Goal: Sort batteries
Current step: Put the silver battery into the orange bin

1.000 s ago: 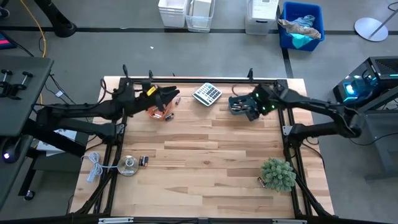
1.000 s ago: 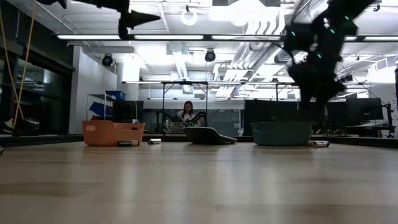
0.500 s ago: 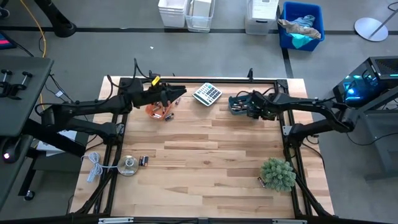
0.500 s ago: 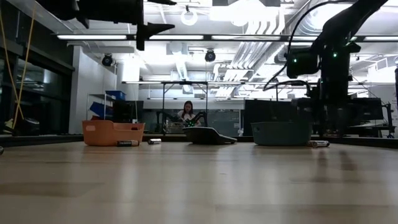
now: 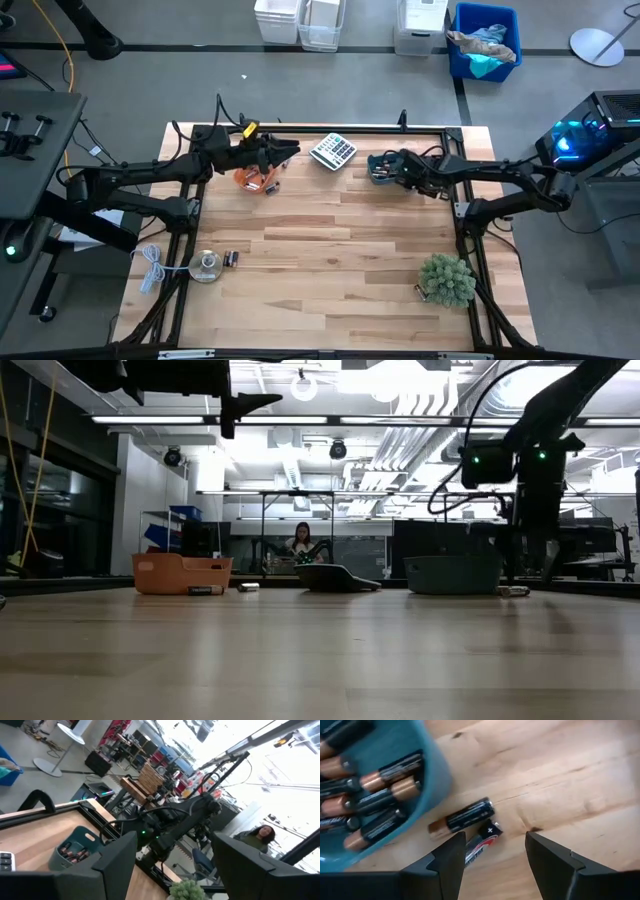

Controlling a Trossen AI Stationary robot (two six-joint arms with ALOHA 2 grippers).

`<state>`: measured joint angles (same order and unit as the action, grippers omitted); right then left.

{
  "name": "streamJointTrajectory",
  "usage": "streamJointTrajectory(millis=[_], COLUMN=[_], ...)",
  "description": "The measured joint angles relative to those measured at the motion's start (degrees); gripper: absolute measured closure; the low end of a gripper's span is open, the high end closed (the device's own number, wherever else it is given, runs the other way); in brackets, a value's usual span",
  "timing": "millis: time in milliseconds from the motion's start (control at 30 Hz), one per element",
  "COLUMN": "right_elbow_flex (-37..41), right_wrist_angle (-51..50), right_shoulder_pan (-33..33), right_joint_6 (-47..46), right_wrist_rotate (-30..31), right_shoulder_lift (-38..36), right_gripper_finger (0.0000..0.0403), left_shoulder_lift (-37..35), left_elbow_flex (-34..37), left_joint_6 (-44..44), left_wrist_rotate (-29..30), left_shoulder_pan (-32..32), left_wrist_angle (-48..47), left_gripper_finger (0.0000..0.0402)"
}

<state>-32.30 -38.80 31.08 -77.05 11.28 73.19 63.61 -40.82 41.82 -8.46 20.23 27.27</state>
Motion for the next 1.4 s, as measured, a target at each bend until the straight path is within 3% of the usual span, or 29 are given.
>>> streamJointTrajectory(millis=[300, 667, 900, 1100, 1267, 1400], right_elbow_flex=[2.98, 3.00, 3.07, 3.14, 3.24, 3.26], right_wrist_angle=[3.37, -1.05, -1.25, -1.27, 0.42, 4.65], right_shoulder_pan=[-0.54, -12.89, -14.73, -12.15, -12.43, -15.19], right_joint_6=[-4.14, -15.76, -21.11, -17.62, -10.37, -3.22], right_wrist_rotate=[-1.26, -1.41, 0.80, 1.66, 2.69, 0.81], right_shoulder_lift=[-0.09, -0.07, -0.04, 0.02, 0.44, -0.65], right_gripper_finger=[0.0204, 0.0204, 0.0213, 0.0263, 0.0367, 0.0371], left_shoulder_lift=[0.00, 0.00, 0.00, 0.00, 0.00, 0.00], left_elbow_flex=[0.00, 0.00, 0.00, 0.00, 0.00, 0.00], left_joint_6=[0.02, 0.00, -0.02, 0.14, 2.36, 4.68], left_wrist_rotate=[-0.03, -0.23, -0.37, -0.46, -4.94, -11.80], left_shoulder_pan=[0.00, 0.00, 0.00, 0.00, 0.00, -0.04], left_wrist_angle=[-0.02, -0.22, -0.31, -0.35, 1.42, 10.45], left_gripper_finger=[0.0156, 0.0156, 0.0156, 0.0156, 0.0156, 0.0156])
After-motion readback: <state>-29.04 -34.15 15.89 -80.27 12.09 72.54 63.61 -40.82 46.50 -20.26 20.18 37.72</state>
